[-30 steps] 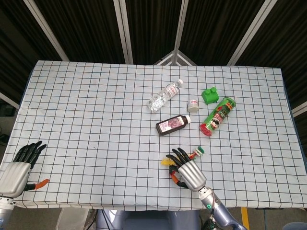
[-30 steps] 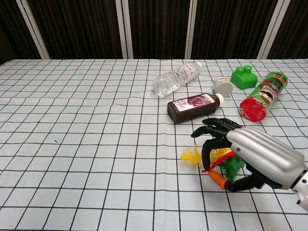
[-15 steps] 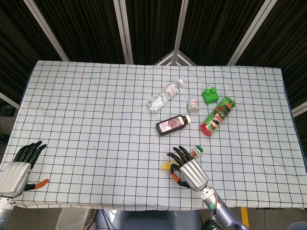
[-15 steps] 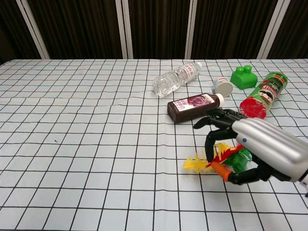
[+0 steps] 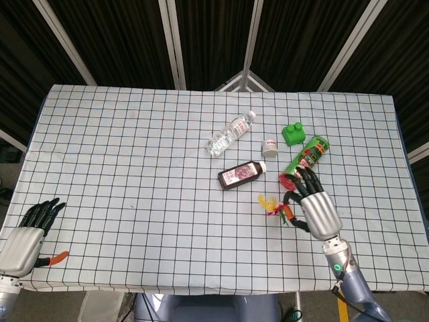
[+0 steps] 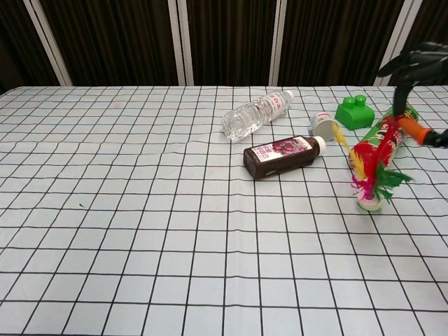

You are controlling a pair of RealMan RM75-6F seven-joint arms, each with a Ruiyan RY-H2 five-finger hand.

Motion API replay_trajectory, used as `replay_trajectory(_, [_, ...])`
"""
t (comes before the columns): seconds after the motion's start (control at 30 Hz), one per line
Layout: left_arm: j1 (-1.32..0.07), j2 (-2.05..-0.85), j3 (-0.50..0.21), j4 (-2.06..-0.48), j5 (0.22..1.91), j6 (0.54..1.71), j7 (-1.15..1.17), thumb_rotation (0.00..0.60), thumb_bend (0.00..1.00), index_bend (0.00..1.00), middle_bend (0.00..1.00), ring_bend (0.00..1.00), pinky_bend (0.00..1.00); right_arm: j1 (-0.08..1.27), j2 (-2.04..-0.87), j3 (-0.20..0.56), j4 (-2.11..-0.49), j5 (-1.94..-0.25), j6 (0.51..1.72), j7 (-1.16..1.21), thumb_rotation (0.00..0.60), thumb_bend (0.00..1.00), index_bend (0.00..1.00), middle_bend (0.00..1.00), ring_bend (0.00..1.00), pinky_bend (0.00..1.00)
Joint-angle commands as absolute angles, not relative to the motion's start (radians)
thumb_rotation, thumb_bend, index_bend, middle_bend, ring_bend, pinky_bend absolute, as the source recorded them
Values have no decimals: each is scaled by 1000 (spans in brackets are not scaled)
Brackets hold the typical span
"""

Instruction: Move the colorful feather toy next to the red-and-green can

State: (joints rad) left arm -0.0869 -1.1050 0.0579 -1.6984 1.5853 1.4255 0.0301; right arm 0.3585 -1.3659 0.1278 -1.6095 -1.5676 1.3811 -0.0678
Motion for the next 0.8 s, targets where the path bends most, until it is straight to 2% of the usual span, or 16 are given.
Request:
replay_trajectory(0.03, [-87, -1105, 58, -1700, 1584, 1425, 32, 600, 0, 0, 0, 0, 0, 343, -1334, 143, -1607, -1519, 1365, -61, 600, 524, 577, 207, 0, 0])
replay_trajectory(0.1, [-87, -1107, 57, -1700, 1583, 1426, 34, 600, 0, 0, 0, 0, 0, 338, -1326, 140, -1596, -1492, 1350, -62, 600, 524, 562, 207, 0, 0])
replay_trajectory(0.17, [-86, -1107, 57, -1700, 1582, 1425, 37, 600, 0, 0, 0, 0, 0, 335, -1324, 136, -1590, -1474, 1338, -68, 600, 524, 471, 207, 0, 0])
replay_trajectory(0.23, [-86, -1108, 56, -1700, 1581, 1425, 37, 600, 0, 0, 0, 0, 0, 332, -1324, 134, -1592, -1464, 1334, -80, 600, 528, 257, 192, 0, 0])
replay_trajectory(0.33, [-86, -1108, 56, -1700, 1580, 1425, 37, 600, 0, 0, 0, 0, 0, 329, -1323, 133, -1603, -1456, 1333, -93, 600, 538, 25, 107, 0, 0])
replay_trajectory(0.43, [-86, -1107, 55, -1700, 1581, 1426, 34, 600, 0, 0, 0, 0, 0, 324, -1320, 132, -1615, -1455, 1342, -109, 600, 512, 0, 27, 0, 0])
replay_trajectory(0.5, [-86, -1106, 56, -1700, 1581, 1427, 30, 600, 0, 0, 0, 0, 0, 316, -1305, 127, -1633, -1467, 1358, -127, 600, 500, 0, 7, 0, 0])
replay_trajectory(0.67, [-86, -1104, 56, -1696, 1584, 1430, 23, 600, 0, 0, 0, 0, 0, 255, -1217, 85, -1679, -1526, 1438, -135, 600, 468, 0, 0, 0, 0])
replay_trajectory(0.8, [-85, -1106, 55, -1693, 1587, 1434, 24, 600, 0, 0, 0, 0, 0, 188, -1164, 24, -1641, -1592, 1512, -171, 600, 457, 0, 0, 0, 0])
